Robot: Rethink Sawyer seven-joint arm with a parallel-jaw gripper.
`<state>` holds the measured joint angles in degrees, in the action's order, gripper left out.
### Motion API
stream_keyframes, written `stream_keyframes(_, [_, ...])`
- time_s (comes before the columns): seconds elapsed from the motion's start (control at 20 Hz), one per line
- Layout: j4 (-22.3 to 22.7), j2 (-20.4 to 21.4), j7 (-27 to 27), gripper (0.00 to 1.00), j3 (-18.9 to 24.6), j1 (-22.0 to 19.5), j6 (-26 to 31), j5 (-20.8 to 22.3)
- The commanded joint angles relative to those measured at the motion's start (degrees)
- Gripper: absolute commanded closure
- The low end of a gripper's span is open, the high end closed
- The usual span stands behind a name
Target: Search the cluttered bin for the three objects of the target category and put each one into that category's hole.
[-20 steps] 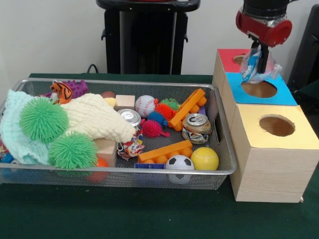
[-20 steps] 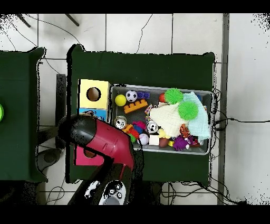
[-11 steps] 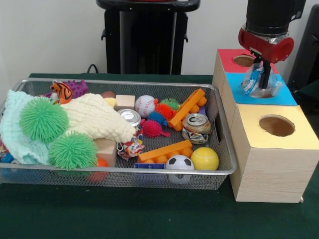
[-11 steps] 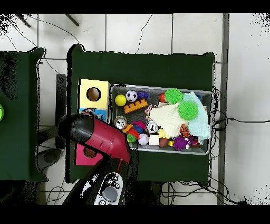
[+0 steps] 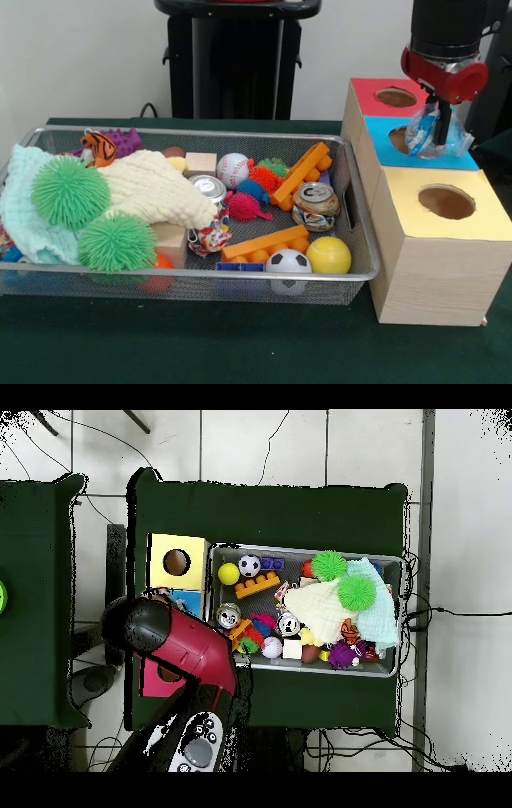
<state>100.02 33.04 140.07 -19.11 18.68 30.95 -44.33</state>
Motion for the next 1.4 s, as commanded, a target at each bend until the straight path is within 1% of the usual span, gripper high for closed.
stream_keyframes(0.05, [3.9, -7.3, 20.6, 1.00, 6.6, 0.2, 4.8, -3.5])
stream_keyframes(0.15, [3.7, -7.5, 21.6, 1.00, 6.6, 0.0, 6.6, -3.1])
stream_keyframes(0.35, [3.6, -8.3, 22.0, 1.00, 6.9, -0.5, 6.5, -2.6])
stream_keyframes(0.5, [3.2, -8.9, 22.7, 1.00, 6.5, -0.7, 7.9, -1.5])
stream_keyframes(0.85, [3.2, -8.2, 21.3, 1.00, 5.4, -1.7, 10.7, 1.1])
stream_keyframes(1.0, [3.8, -9.1, 17.0, 1.00, 7.0, -3.6, 7.8, 0.6])
stream_keyframes(1.2, [5.9, -10.5, 10.4, 1.00, 11.6, -7.0, 0.4, -1.3])
stream_keyframes(1.35, [7.3, -10.6, 7.8, 1.00, 13.9, -8.9, -2.7, -1.5])
stream_keyframes(1.4, [7.4, -10.5, 7.7, 1.00, 14.2, -9.1, -3.1, -1.2])
